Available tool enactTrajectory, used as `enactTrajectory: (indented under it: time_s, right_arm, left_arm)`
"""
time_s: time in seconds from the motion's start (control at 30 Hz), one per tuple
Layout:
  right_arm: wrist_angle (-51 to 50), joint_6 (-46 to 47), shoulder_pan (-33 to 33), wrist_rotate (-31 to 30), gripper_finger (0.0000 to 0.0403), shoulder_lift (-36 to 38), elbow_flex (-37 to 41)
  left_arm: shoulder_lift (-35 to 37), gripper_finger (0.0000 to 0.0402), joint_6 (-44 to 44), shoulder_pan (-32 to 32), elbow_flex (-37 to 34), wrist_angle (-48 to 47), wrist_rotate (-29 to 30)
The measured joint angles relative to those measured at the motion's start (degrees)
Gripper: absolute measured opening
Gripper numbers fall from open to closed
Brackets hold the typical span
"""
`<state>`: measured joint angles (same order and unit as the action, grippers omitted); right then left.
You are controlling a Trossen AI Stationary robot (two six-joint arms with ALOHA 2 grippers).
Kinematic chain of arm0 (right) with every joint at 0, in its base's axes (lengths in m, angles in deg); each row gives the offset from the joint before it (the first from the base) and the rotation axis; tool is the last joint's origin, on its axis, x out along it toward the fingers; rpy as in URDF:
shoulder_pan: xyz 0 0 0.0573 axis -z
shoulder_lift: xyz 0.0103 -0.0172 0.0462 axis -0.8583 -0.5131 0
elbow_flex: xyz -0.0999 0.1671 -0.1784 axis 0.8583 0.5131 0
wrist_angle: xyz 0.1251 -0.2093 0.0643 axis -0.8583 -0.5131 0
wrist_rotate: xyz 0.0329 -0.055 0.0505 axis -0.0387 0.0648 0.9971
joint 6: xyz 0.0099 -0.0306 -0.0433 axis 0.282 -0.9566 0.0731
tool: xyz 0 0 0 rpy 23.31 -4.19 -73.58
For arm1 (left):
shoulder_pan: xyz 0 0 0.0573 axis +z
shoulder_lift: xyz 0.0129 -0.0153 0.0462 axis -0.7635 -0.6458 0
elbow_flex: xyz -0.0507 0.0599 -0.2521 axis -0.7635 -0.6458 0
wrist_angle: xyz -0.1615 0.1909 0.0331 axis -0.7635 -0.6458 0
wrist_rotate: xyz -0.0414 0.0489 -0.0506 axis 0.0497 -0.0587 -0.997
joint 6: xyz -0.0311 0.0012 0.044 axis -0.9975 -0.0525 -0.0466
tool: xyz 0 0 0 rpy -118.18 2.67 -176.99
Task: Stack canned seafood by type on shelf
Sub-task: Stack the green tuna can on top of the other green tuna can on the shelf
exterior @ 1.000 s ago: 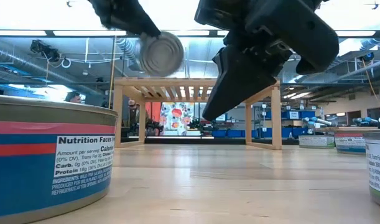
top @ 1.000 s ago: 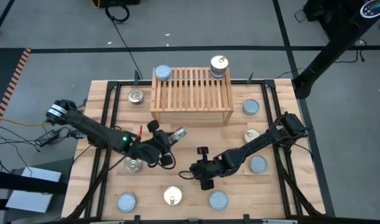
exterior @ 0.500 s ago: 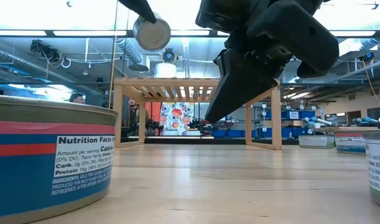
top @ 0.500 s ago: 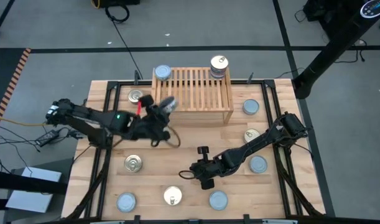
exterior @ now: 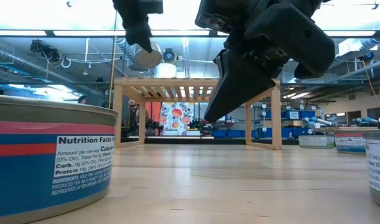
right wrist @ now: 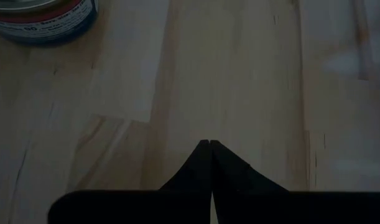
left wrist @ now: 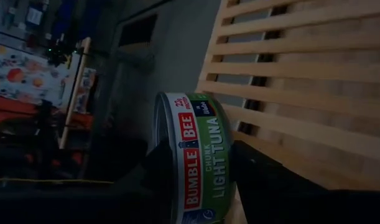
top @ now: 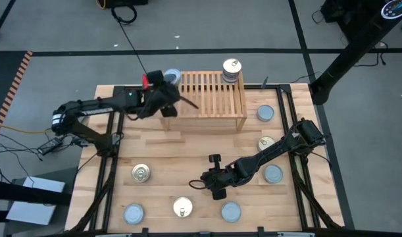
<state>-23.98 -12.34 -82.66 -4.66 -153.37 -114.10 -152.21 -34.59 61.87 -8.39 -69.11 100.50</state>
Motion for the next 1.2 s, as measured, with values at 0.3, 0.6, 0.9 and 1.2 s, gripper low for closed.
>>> enactTrajectory:
  time_s: [0.3,0.6,0.9,1.2]
  right_arm:
    - [0.0,0.0,0.0,-1.0,0.0008,0.0,0.0]
    - [-0.1,-0.6,0.0,-1.0,0.0008,0.0,0.0]
    - [0.0,-0.6,0.0,-0.9,0.0008,0.0,0.0]
    - [0.0,-0.6,0.0,-0.9,0.0008,0.0,0.0]
  left_arm:
    - [-5.2,0.0137,7.8,6.6,0.0,4.1,-1.0]
    - [-8.0,0.0137,9.4,9.1,0.0,5.0,-1.7]
    - [-8.2,0.0137,10.7,11.3,0.0,5.7,-2.6]
    - [-8.2,0.0137,10.8,11.3,0.0,6.4,-3.2]
